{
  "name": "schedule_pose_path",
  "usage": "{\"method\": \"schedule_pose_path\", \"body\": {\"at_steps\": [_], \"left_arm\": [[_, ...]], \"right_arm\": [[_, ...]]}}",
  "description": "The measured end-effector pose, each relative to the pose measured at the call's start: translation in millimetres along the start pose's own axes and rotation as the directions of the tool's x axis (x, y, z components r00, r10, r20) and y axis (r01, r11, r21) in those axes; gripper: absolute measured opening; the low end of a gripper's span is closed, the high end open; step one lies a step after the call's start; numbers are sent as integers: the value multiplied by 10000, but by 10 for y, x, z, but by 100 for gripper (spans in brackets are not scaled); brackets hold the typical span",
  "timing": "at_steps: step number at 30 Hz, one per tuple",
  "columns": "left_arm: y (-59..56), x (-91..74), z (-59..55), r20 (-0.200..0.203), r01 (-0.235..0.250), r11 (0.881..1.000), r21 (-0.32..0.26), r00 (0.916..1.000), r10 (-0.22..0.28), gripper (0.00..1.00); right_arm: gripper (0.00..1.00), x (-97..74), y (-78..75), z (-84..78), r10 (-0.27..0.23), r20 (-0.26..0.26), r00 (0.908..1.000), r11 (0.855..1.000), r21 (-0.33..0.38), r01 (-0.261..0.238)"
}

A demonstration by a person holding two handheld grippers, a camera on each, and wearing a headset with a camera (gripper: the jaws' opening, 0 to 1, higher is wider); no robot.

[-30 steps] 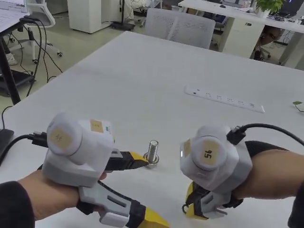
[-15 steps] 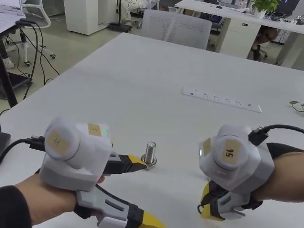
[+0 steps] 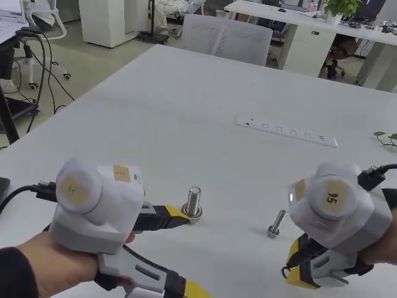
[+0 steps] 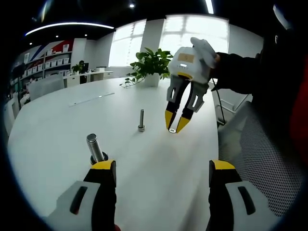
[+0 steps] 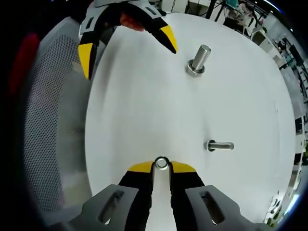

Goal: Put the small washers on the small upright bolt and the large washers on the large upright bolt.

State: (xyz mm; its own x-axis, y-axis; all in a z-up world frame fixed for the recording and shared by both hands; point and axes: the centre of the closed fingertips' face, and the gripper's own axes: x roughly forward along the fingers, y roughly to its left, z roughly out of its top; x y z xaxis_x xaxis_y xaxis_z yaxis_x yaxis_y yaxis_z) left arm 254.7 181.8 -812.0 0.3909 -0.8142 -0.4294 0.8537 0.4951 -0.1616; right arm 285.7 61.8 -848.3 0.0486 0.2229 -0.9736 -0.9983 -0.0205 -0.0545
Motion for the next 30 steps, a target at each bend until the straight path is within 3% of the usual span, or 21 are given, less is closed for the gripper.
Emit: {"method": "schedule_pose_path", "body": {"at_steps": [20,30], "left_arm": [[11,10,-23,-91,-4,10000,-32,10000,4,79],[12,8,-20,-100,-26,10000,-27,9999,26,79]], "right_arm": [[14,-244,-318,-190,-749,76,9972,9948,691,742],[14,-398,-488,-74,-1076,303,9937,9924,626,1056]]}}
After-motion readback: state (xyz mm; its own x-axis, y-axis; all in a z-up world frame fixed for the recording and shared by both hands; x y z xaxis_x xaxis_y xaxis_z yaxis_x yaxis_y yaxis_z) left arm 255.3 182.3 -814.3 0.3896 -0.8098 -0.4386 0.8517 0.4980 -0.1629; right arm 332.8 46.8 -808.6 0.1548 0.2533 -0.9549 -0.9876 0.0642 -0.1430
